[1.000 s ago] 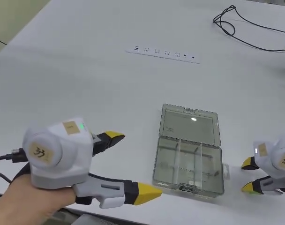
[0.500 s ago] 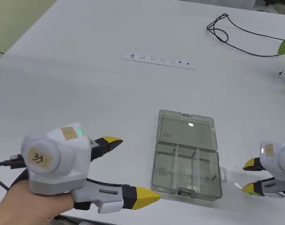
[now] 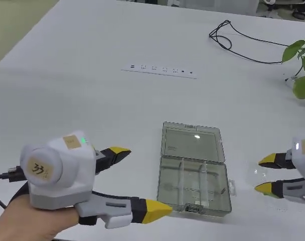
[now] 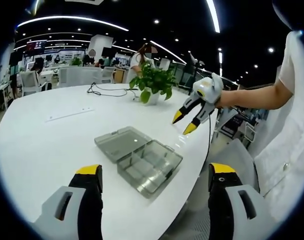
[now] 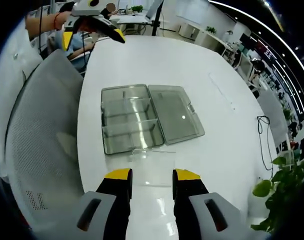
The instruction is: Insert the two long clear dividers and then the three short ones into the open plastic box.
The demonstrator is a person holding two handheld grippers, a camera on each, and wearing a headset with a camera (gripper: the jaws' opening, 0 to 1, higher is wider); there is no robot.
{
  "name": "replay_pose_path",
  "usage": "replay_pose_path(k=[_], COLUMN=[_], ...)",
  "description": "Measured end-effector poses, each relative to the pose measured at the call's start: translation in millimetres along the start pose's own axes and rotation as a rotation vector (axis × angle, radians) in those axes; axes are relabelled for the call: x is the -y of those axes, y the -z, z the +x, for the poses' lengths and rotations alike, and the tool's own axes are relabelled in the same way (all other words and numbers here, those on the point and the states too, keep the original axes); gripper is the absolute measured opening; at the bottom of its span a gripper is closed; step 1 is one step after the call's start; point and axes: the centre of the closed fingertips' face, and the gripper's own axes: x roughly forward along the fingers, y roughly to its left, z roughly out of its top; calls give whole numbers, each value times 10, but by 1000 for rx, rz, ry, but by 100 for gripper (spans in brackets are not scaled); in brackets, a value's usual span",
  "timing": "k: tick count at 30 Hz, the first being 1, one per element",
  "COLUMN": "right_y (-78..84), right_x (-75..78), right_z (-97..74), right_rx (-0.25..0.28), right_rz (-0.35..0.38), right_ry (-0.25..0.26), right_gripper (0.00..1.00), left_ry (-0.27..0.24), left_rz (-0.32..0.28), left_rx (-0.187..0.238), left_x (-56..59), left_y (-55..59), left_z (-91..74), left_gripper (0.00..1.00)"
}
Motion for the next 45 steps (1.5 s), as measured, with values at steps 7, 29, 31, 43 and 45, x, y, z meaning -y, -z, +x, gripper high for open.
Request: replay_pose_path(k=[7, 29, 31, 43, 45], right_y=[-346, -960, -971, -1086, -1114], right_x=[-25, -429, -461, -598, -610], right_z=[-208, -490, -489, -486, -493], right_rx=[72, 117, 107, 70, 68], right_rz=[-4, -158, -179, -245, -250], right_ry=[38, 74, 75, 78, 79], right_gripper=[33, 33, 33, 33, 33], left_ry=[12, 159, 179, 272, 279], left_rz=[-25, -339, -351, -473, -486], left_rx=[22, 78, 83, 79, 74], left_x=[27, 340, 381, 619, 651], left_y=[-132, -462, -490, -581, -574], left_z=[35, 258, 282, 424, 453], left_gripper=[87, 66, 62, 43, 41])
